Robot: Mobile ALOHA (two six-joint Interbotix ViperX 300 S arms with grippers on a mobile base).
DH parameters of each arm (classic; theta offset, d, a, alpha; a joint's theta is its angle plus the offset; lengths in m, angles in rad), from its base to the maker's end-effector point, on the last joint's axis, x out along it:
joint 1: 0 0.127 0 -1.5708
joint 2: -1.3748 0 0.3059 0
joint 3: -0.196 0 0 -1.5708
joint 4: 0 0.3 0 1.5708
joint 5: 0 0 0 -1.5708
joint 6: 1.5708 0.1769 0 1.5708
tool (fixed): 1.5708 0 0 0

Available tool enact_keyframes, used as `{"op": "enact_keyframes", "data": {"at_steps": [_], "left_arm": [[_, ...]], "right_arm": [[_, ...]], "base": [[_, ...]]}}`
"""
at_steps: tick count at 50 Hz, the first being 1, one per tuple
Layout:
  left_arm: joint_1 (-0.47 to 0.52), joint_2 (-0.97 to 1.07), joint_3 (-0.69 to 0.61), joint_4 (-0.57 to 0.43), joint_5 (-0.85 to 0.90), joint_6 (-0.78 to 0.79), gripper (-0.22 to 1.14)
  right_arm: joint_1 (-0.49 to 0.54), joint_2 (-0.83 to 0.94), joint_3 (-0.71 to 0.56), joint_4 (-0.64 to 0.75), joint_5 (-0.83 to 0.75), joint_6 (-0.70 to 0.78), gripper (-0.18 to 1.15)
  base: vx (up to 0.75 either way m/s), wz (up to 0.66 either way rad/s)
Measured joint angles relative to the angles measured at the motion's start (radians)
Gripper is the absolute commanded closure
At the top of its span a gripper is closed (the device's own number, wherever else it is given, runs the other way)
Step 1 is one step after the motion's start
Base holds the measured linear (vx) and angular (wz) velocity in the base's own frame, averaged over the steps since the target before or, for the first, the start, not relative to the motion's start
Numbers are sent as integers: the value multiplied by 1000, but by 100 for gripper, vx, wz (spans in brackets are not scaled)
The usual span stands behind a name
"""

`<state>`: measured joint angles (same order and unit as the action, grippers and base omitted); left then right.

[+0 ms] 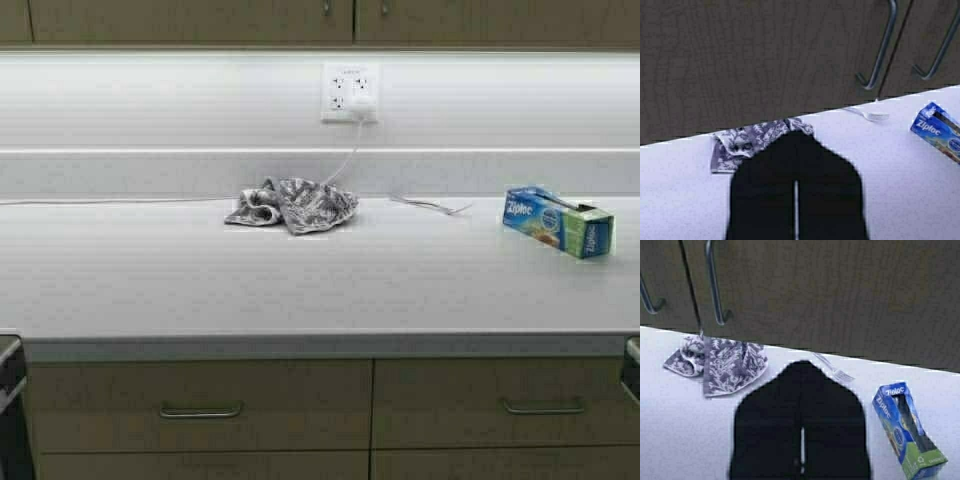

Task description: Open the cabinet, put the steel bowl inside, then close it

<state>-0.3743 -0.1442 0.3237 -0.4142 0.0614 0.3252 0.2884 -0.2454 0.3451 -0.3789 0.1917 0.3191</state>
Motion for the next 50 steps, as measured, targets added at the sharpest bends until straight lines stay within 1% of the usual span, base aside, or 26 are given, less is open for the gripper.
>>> {"op": "enact_keyframes", "data": {"at_steps": [50], "left_arm": [[-2,0,0,0,0,-2,87]], "right_arm": [[0,0,-2,-2,2,-2,91]], "base": [[0,0]]}}
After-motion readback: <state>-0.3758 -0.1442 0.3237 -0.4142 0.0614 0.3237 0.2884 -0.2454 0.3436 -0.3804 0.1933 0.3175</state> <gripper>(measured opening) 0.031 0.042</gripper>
